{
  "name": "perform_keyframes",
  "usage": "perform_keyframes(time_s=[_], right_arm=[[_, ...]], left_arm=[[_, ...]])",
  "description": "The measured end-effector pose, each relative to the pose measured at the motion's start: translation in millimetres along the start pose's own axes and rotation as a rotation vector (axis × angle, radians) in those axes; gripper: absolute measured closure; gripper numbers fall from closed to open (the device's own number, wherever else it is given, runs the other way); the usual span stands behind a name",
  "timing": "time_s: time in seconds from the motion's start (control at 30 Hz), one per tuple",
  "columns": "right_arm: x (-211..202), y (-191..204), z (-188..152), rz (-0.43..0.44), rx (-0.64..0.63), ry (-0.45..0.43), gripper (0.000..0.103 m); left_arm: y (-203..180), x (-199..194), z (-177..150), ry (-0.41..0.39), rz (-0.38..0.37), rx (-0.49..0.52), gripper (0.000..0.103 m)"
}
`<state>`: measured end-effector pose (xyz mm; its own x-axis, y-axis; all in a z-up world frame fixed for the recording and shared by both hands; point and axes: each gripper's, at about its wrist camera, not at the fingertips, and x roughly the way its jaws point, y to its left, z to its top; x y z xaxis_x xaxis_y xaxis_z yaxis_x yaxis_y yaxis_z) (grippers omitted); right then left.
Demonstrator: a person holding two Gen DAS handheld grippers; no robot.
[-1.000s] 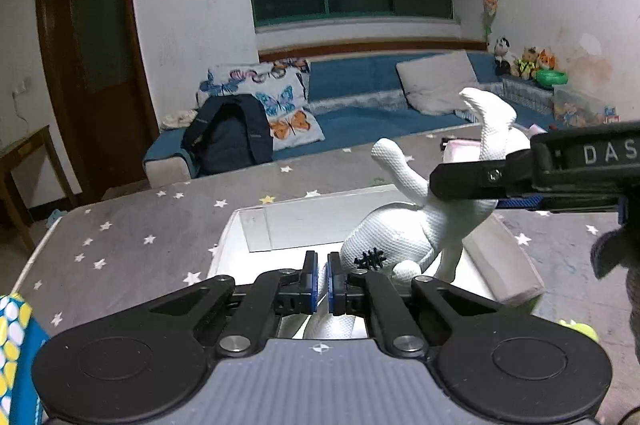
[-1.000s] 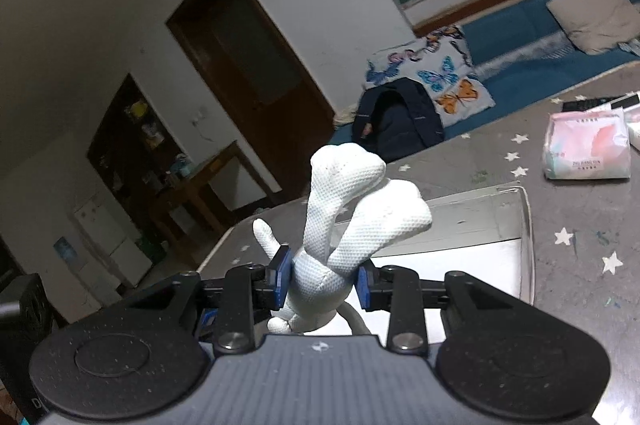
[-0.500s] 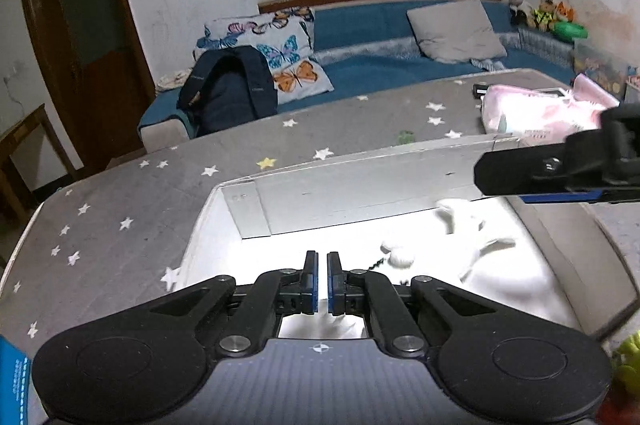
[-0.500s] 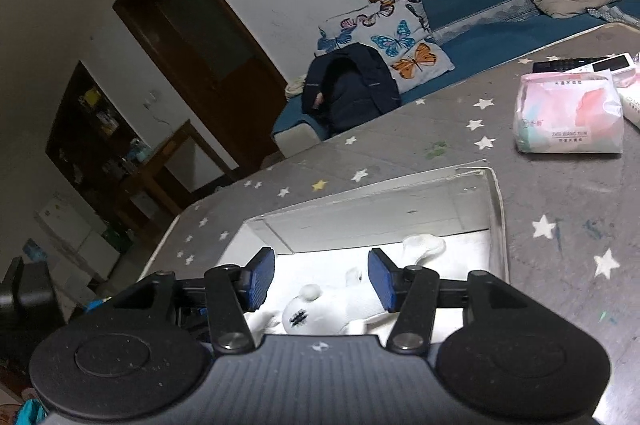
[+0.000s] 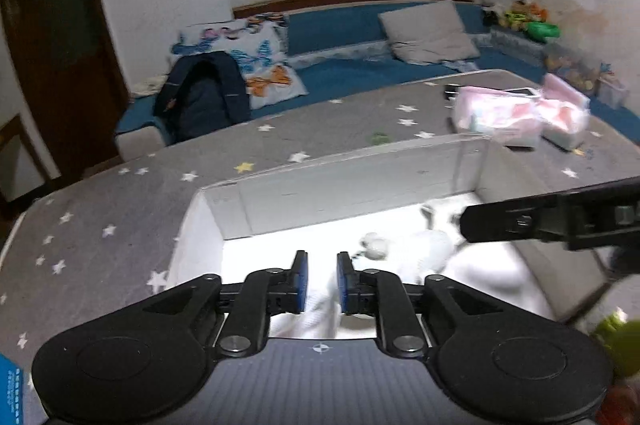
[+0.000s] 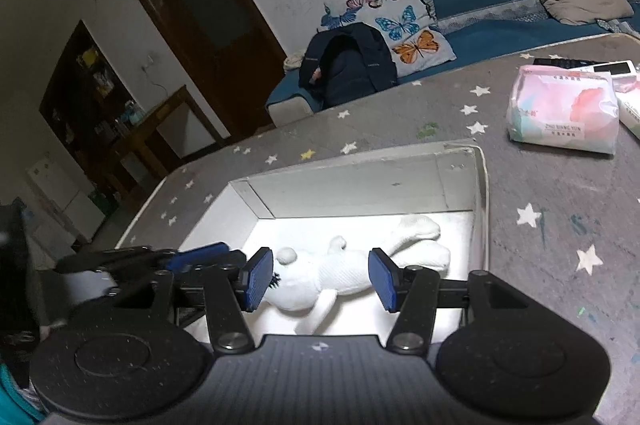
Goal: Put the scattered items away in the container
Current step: 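Lower the bunny into the box and open the left gripper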
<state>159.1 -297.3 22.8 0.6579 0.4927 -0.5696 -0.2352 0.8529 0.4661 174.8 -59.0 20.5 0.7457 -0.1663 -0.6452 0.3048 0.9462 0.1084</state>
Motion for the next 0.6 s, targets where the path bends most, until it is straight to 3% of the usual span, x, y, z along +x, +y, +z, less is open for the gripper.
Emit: perform_keyframes(time_s=[0.23, 0.37, 0.6], right_arm=[[0, -8, 1, 0.001, 0.022, -0.004, 0.048], [1, -9, 0, 0.006, 0.022, 0.0, 0.048], [1, -7, -5, 0.005, 0.013, -0.001, 0.048]], left_arm=[[-5, 19, 2, 0.103, -0.173, 0.031, 0.081], [-6, 31, 5, 0.13, -0.153, 0.051, 0.077], [0, 47, 7, 0.072, 0.041, 0.015, 0.076]])
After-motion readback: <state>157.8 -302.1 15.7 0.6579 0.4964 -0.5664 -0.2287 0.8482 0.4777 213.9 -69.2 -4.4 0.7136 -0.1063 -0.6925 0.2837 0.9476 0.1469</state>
